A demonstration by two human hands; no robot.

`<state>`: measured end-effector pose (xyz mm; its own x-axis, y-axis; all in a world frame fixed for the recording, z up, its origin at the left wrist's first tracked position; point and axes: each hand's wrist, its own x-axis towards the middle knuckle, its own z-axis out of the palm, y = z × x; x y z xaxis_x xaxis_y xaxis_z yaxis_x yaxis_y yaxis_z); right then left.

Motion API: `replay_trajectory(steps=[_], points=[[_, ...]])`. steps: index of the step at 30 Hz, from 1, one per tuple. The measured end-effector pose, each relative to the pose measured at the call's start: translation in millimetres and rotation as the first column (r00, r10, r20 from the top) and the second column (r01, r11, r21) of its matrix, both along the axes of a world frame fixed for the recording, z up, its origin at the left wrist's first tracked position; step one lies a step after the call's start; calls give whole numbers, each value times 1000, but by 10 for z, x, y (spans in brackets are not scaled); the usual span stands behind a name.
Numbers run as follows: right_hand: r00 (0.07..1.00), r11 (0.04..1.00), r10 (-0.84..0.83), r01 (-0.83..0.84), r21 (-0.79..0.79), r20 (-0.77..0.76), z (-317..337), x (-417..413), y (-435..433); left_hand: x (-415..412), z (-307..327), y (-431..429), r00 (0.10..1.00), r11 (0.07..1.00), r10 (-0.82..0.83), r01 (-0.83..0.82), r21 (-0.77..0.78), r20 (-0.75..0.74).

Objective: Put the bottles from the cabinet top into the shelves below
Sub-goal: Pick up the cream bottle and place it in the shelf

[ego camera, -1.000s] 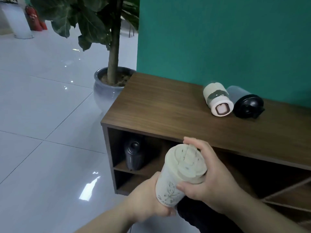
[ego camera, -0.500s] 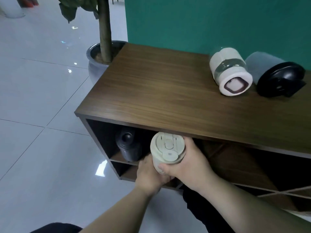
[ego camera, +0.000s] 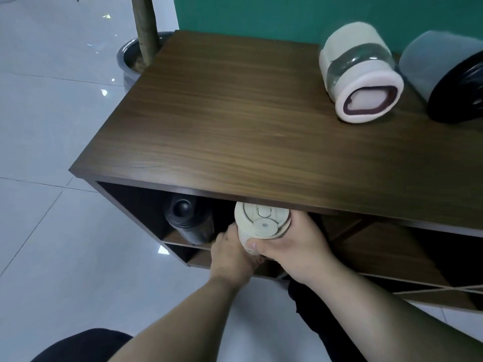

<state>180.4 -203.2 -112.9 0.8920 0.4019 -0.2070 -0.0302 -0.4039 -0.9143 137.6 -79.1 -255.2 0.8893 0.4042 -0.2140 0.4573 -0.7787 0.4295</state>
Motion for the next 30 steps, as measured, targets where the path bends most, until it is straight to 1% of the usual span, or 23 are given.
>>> replay_trajectory(steps=[4,5,7,10,11,12,22,30], points=[[999,999,28,-27,43,-25,-85,33,1,-1,-96,1,1000,998,-7,6,65,15],[999,998,34,-33,59,-26,-98,45,3,6,-120,13,1000,998,-6,5,59,14],[999,996,41,-38,78,-33,-132,59,-7,19,-158,33,999,999,35,-35,-6,22],[998,995,58,-55,84,-29,-141,89,-21,-9,-104,43,980,960,168,-137,-246,111],[998,995,61,-59,82,-24,-137,91,-16,-21,-88,46,970,939,201,-150,-310,138],[998,995,61,-59,77,-20,-138,92,-11,-32,-58,45,966,928,215,-156,-337,146],[999,995,-36,36,93,4,-189,24,45,-31,-16,61,974,944,175,-124,-305,144],[1000,992,-21,21,126,-2,-202,14,44,-23,26,49,981,950,164,-127,-286,107]])
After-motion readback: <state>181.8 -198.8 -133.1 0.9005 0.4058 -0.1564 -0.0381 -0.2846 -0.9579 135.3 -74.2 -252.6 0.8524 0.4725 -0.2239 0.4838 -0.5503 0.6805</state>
